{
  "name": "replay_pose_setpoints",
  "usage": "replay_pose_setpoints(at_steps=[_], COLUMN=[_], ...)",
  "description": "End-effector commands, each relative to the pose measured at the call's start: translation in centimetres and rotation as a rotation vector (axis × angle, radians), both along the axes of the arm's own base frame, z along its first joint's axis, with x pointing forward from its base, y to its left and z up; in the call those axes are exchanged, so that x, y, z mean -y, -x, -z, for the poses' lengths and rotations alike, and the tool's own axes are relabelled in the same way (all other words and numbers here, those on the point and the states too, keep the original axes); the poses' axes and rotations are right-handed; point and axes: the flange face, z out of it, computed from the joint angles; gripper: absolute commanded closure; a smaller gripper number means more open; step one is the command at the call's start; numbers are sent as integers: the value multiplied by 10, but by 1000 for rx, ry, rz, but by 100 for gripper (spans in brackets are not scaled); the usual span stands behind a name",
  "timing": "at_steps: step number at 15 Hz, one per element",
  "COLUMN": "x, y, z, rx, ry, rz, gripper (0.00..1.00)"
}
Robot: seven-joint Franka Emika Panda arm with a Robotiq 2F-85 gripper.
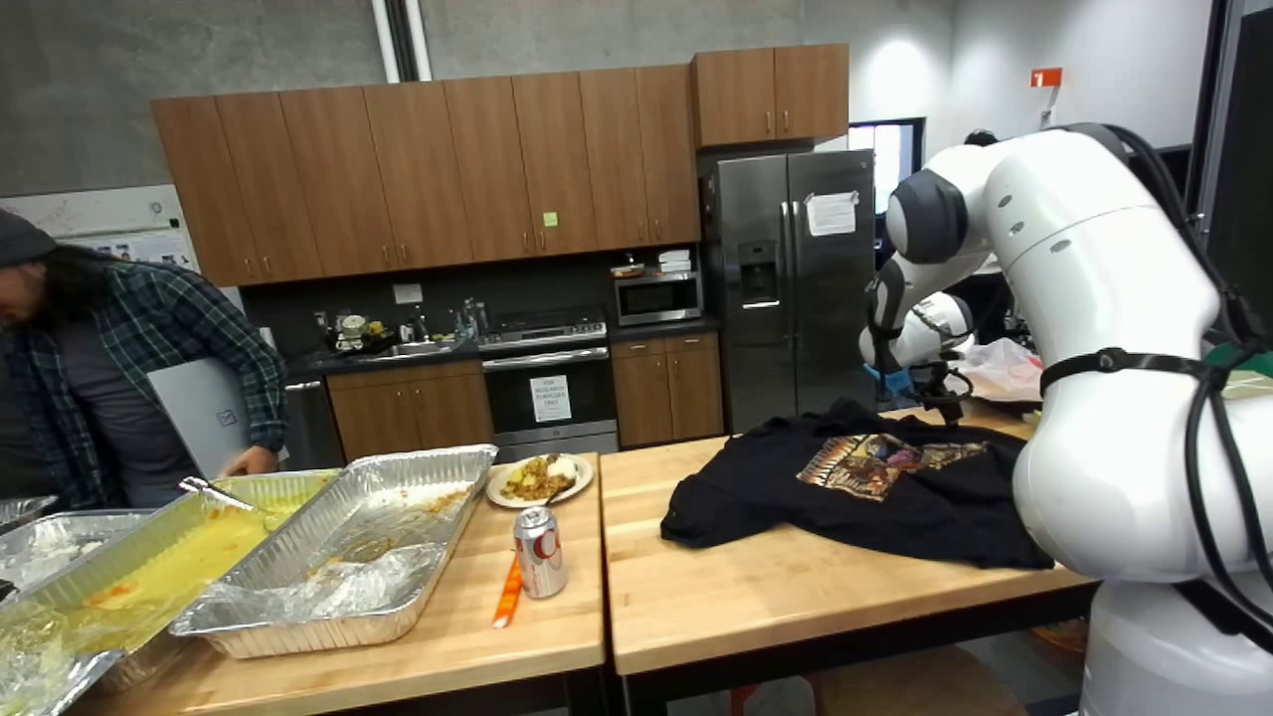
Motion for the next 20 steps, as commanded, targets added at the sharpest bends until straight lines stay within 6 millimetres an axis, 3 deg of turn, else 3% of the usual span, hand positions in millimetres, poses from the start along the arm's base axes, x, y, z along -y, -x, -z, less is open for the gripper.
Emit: replay_pose_setpoints(at_steps=[1, 4, 6, 7, 8, 14, 20], x=[-12, -27, -39, -43, -31, -45, -112], y=[26, 47, 61, 64, 45, 58, 46], z=[-37, -61, -65, -62, -55, -58, -55], rx=[93, 121, 106, 78, 97, 78, 91], ry=[-82, -164, -216, -244, -198, -234, -304], rz=[-146, -283, -385, -433, -356, -436, -588], gripper=[0, 0, 0, 0, 0, 0, 0])
